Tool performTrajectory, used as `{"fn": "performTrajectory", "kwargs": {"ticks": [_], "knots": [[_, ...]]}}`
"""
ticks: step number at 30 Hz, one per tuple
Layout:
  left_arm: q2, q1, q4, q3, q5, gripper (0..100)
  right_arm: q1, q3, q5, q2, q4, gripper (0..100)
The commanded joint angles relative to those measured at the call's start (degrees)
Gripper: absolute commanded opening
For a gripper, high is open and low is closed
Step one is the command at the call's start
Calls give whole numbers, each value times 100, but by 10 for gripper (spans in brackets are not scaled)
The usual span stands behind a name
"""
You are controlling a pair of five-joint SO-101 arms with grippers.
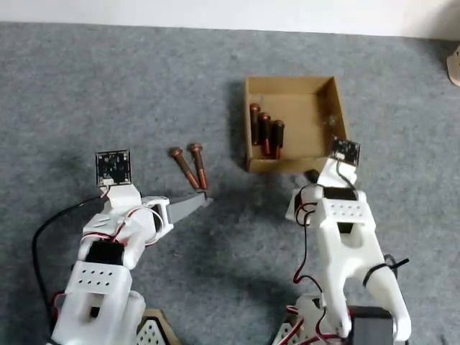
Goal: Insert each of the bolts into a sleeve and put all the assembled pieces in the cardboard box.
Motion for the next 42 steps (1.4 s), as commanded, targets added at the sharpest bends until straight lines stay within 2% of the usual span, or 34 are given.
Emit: {"fn": "performTrajectory", "kwargs": {"ticks": [1,8,14,23,27,42], "knots": [[-31,-84,-62,-22,-123,497,198,-426,88,514,22,146],[-31,-84,-62,-22,-123,497,321,-1218,97,1499,22,146],[-31,-84,-62,-22,-123,497,295,-1684,88,1631,40,146],[-31,-84,-62,-22,-123,497,242,-1851,396,1675,295,146],[-31,-84,-62,-22,-123,497,127,-1842,387,1675,620,146],[-31,-75,-62,-22,-123,497,13,-1745,422,1675,716,145]]}}
